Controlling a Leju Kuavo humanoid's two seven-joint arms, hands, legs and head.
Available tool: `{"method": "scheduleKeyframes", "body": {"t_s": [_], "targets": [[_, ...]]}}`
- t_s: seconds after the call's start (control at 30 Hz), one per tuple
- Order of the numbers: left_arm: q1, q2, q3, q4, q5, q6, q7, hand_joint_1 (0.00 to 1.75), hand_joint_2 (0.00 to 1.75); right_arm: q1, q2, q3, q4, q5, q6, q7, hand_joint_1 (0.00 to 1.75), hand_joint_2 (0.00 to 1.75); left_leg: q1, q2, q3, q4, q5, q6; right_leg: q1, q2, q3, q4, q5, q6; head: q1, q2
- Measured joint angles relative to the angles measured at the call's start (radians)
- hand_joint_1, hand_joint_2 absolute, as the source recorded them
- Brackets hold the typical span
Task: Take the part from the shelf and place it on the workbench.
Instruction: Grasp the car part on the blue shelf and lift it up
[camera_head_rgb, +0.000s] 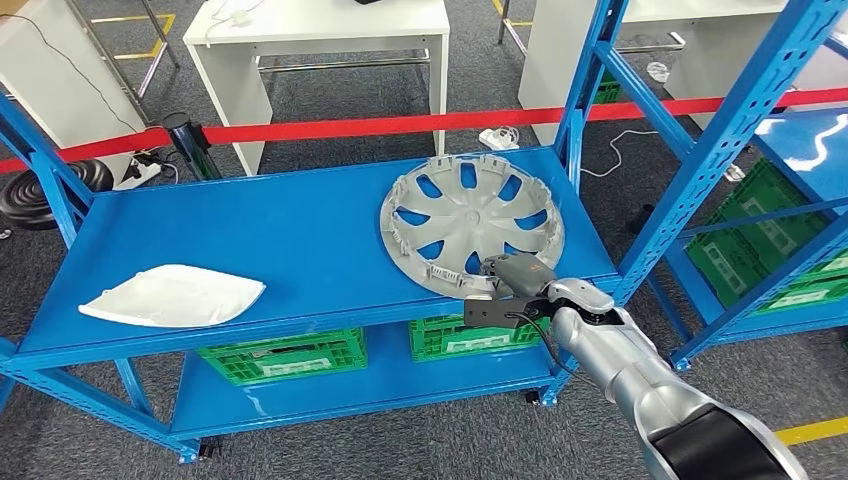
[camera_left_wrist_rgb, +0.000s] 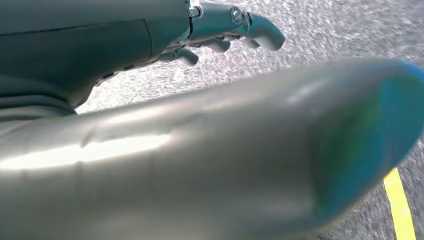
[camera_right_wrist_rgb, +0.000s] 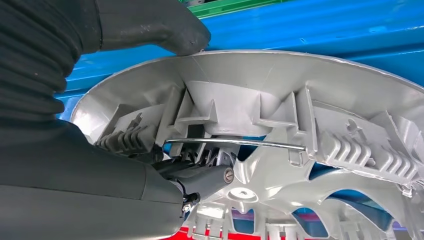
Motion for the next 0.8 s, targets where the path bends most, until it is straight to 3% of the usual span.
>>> {"method": "scheduleKeyframes", "body": {"t_s": [0.1,0.23,0.47,0.57,0.6,0.7,0.8], "targets": [[0.000,0.006,0.000,0.000,-0.016,-0.008,-0.004,0.00,0.00,-0.005,0.000,0.010,0.001,0.011,-0.002,0.009,1.75,1.75,0.000,0.000,0.000,0.000,0.000,0.000,0.000,0.000,0.000,0.000,0.000,0.000,0.000,0.000],[0.000,0.013,-0.001,0.000,-0.036,0.031,0.019,0.00,1.75,-0.016,-0.004,0.025,0.005,0.021,0.000,0.020,1.75,1.75,0.000,0.000,0.000,0.000,0.000,0.000,0.000,0.000,0.000,0.000,0.000,0.000,0.000,0.000],[0.001,0.026,-0.024,-0.004,-0.123,0.182,0.052,0.00,1.75,-0.020,-0.016,0.034,0.010,0.016,-0.015,0.031,1.75,1.75,0.000,-0.001,0.001,0.000,0.000,0.000,0.000,-0.001,0.000,0.000,0.000,0.000,0.000,0.000],[0.007,0.031,-0.061,-0.025,-0.183,0.226,0.121,0.00,0.44,-0.017,-0.020,0.036,0.010,0.010,-0.030,0.039,1.75,1.75,0.000,-0.001,0.001,0.000,0.000,0.000,0.000,-0.001,0.000,0.000,0.000,0.000,0.000,0.000],[0.008,0.033,-0.070,-0.030,-0.192,0.221,0.152,0.00,0.44,-0.016,-0.020,0.037,0.010,0.011,-0.036,0.043,1.75,1.75,0.000,-0.001,0.000,0.000,0.000,0.000,0.000,-0.001,0.000,0.000,0.000,0.000,0.000,0.000],[0.007,0.041,-0.078,-0.024,-0.204,0.161,0.251,0.00,1.75,-0.014,-0.020,0.046,0.010,0.019,-0.048,0.058,1.75,1.75,0.000,0.000,0.001,0.000,0.000,0.000,0.001,-0.001,0.001,0.000,0.000,0.000,0.000,0.000],[0.010,0.050,-0.104,-0.017,-0.253,0.069,0.297,0.00,1.75,0.001,-0.020,0.051,0.002,0.025,-0.061,0.083,1.75,1.75,0.000,0.000,0.002,0.000,-0.001,0.001,0.002,-0.001,0.003,-0.001,0.000,0.001,0.000,0.000]]}}
